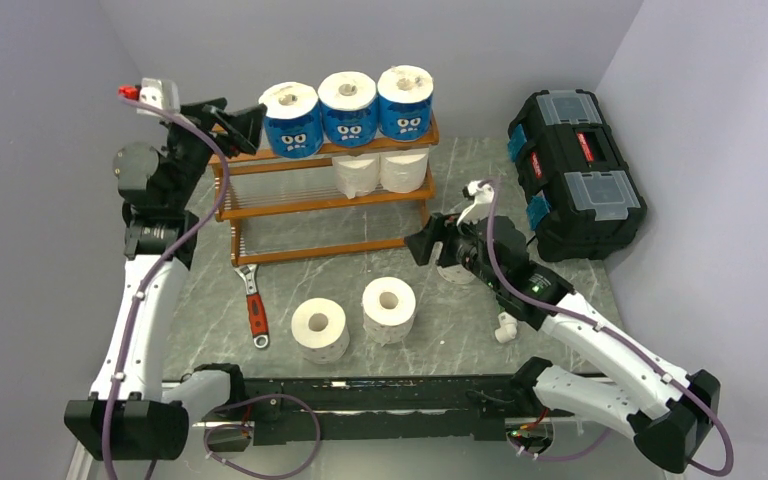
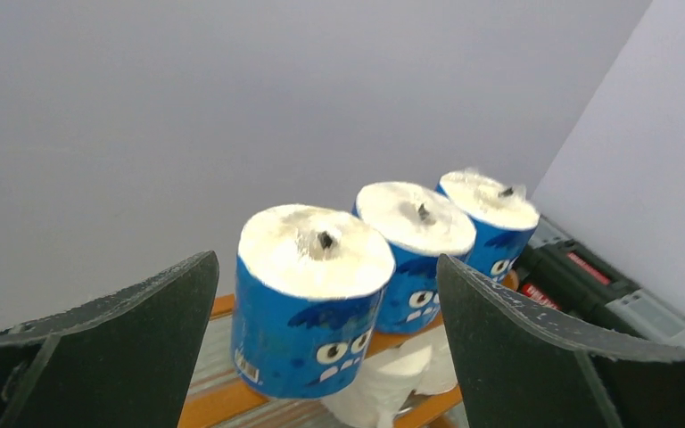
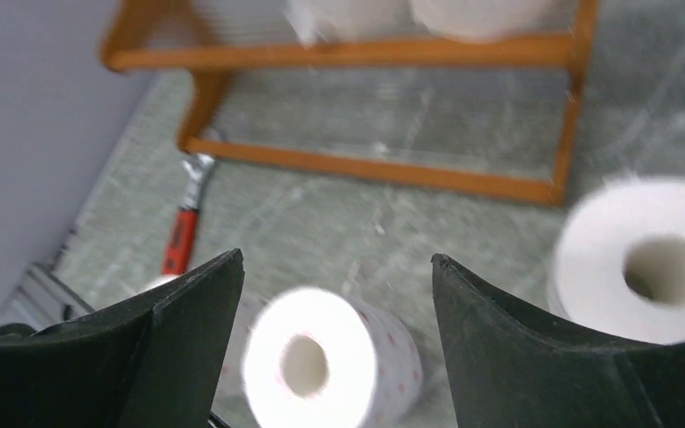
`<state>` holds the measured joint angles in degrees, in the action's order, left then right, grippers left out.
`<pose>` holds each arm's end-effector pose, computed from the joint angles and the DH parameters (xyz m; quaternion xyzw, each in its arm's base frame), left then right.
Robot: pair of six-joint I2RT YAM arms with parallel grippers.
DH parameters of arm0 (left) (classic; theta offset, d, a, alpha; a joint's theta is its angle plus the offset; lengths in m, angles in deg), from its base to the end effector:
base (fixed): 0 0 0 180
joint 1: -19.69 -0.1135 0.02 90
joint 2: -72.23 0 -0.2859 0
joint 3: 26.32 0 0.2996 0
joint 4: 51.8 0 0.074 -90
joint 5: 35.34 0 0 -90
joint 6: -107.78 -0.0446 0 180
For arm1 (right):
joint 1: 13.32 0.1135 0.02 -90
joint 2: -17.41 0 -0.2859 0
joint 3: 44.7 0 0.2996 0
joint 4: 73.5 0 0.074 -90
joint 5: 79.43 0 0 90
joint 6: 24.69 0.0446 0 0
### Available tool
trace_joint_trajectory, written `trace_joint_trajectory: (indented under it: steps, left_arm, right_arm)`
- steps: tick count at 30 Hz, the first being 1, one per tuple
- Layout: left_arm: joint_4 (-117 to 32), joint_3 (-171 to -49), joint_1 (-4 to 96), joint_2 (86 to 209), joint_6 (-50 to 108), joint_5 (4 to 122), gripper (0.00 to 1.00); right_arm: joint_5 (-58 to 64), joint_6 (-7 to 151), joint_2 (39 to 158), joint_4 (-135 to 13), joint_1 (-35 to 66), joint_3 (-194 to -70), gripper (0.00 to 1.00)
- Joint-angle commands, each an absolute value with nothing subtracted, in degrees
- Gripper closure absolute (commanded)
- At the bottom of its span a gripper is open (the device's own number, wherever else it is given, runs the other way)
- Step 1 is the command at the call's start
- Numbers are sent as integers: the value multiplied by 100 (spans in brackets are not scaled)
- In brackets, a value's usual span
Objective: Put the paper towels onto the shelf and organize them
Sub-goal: Adjust the paper towel on the shelf.
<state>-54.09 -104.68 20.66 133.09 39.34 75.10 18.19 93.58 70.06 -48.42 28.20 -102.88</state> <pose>0.2752 -0.0202 0.4925 0.0417 0.5828 -0.2573 0.7697 0.1957 0.1654 0.3301 -0.0560 0.8141 0.2847 0.5031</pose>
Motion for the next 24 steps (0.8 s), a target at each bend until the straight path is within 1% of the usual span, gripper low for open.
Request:
trace_joint_trajectory:
  steps: [1,4,8,10,12,15,19,21,24]
  left_arm:
    - [-4918,-11230,1779,13803,5058,7696,5]
    - [-4944,-11427,1497,14140,5590,7900,14]
    - [-5028,-11707,1194,14570,5949,8215,25]
    - [-4855,-11983,1069,14882,6020,8366,28]
    - [-4755,-12247,952,15184,6124,8726,31]
    - [-4745,-12500,836,15547,6325,9145,29]
    - [-5221,-12330,809,15616,6462,9271,22]
    - [-5460,-12291,825,15631,6534,9289,19]
    - [-5605,-12337,818,15737,6603,9406,18]
  right_arm:
    - [1383,9192,7218,-6395,2923,-10810,22]
    - [1443,9080,7513,-6965,3012,-10966,25]
    - [1261,8930,8035,-7718,3097,-11184,37]
    - [1205,8788,8332,-8069,3222,-11343,42]
    - [1141,8625,8643,-8163,3353,-11580,43]
    - [1118,8360,9059,-8166,3528,-11950,39]
    - [1092,8295,9407,-8254,3582,-12283,30]
    - [1083,8337,9597,-8262,3588,-12495,27]
    - [931,8397,9930,-8373,3618,-12834,25]
